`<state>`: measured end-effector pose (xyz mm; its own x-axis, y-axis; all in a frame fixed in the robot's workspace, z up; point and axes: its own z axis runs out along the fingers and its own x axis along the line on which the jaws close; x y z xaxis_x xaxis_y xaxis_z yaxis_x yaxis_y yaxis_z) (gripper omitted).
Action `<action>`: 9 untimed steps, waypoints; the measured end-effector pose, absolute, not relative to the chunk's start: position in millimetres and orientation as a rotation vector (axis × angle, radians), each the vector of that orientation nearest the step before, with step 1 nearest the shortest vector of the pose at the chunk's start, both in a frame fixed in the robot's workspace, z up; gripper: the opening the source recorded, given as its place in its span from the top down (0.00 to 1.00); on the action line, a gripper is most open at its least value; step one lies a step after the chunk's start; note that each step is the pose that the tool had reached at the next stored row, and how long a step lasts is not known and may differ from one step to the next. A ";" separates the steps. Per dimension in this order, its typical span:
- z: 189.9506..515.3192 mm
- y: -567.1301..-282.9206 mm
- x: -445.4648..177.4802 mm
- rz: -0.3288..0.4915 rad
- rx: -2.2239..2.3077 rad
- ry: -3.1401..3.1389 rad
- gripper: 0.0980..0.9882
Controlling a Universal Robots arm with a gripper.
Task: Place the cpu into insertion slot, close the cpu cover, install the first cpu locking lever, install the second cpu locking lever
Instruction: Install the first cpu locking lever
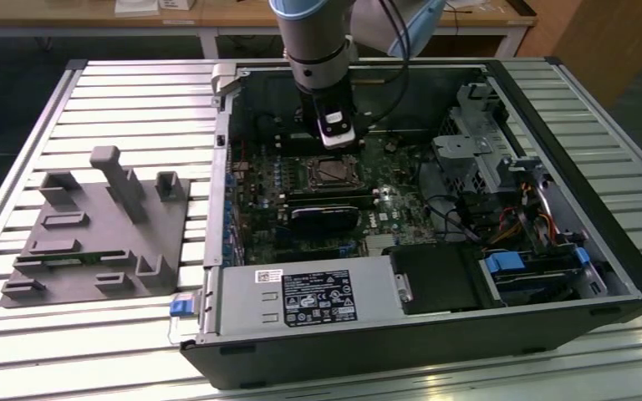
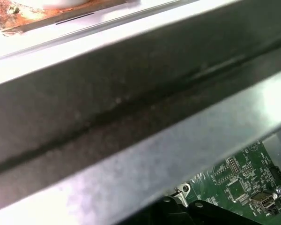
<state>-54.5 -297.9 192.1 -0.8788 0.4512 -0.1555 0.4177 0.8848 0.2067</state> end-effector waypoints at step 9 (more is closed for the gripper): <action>201.6 -298.0 -54.5 0.248 0.665 2.854 0.99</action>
